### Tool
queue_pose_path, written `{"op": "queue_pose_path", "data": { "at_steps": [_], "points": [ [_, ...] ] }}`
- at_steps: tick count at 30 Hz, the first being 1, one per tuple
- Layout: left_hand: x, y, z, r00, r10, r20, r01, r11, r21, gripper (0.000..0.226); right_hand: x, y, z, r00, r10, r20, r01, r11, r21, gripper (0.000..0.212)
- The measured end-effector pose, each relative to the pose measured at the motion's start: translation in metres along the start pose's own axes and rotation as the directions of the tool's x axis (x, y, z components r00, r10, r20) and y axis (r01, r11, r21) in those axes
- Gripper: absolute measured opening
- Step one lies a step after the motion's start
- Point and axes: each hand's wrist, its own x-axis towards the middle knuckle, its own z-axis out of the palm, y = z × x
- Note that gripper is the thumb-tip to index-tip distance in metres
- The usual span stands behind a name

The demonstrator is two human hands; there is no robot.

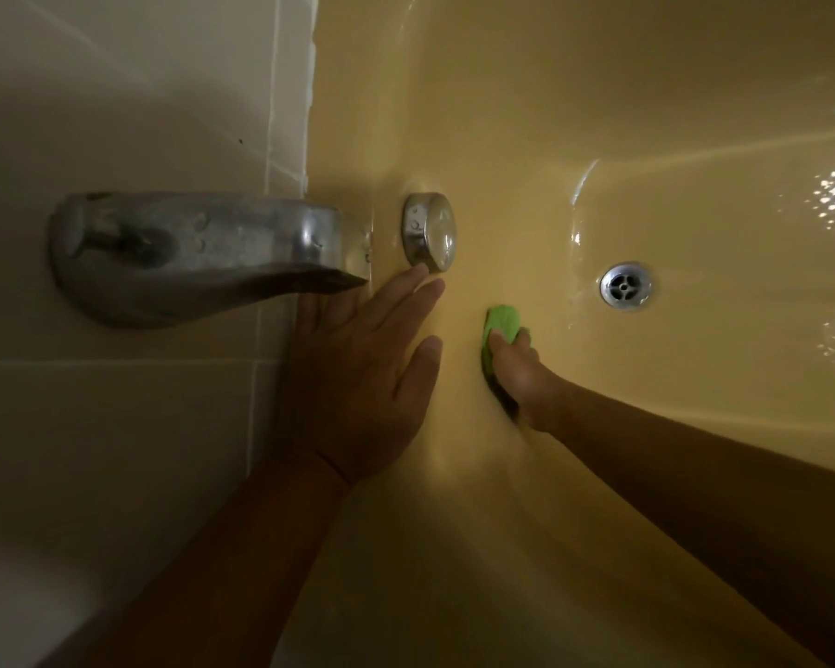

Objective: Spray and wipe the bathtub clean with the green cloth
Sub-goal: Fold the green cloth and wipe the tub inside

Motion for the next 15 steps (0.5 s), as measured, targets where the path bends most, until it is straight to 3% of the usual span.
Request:
{"op": "queue_pose_path", "data": {
  "at_steps": [1, 3, 6, 9, 11, 13, 15],
  "points": [
    [0.003, 0.000, -0.002, 1.000, 0.004, 0.003, -0.004, 1.000, 0.001, 0.053, 0.000, -0.004, 0.007, 0.999, -0.041, -0.003, 0.041, 0.999, 0.015, 0.073],
    [0.008, -0.001, -0.005, 1.000, 0.017, -0.003, -0.017, 1.000, -0.008, 0.053, -0.027, -0.016, 0.021, 0.966, -0.260, 0.011, 0.259, 0.965, 0.051, 0.076],
    [0.016, -0.005, -0.007, 1.000, 0.020, -0.010, -0.021, 0.998, -0.060, 0.057, -0.090, -0.023, 0.030, 0.791, -0.604, 0.100, 0.607, 0.794, -0.003, 0.068],
    [0.020, -0.012, -0.004, 0.999, 0.008, 0.040, -0.003, 0.994, -0.113, 0.057, -0.127, -0.025, 0.020, 0.635, -0.725, 0.268, 0.758, 0.652, -0.033, 0.067],
    [0.024, -0.013, -0.002, 0.999, 0.027, 0.041, -0.022, 0.995, -0.101, 0.056, -0.117, -0.023, 0.010, 0.627, -0.722, 0.293, 0.764, 0.643, -0.054, 0.066],
    [0.029, -0.014, -0.003, 0.999, 0.038, 0.016, -0.036, 0.994, -0.105, 0.055, -0.080, -0.012, 0.008, 0.674, -0.700, 0.234, 0.732, 0.676, -0.086, 0.066],
    [0.034, -0.016, -0.001, 0.999, 0.044, 0.004, -0.043, 0.996, -0.084, 0.055, -0.030, 0.000, 0.004, 0.767, -0.629, 0.126, 0.639, 0.766, -0.068, 0.070]
  ]
}}
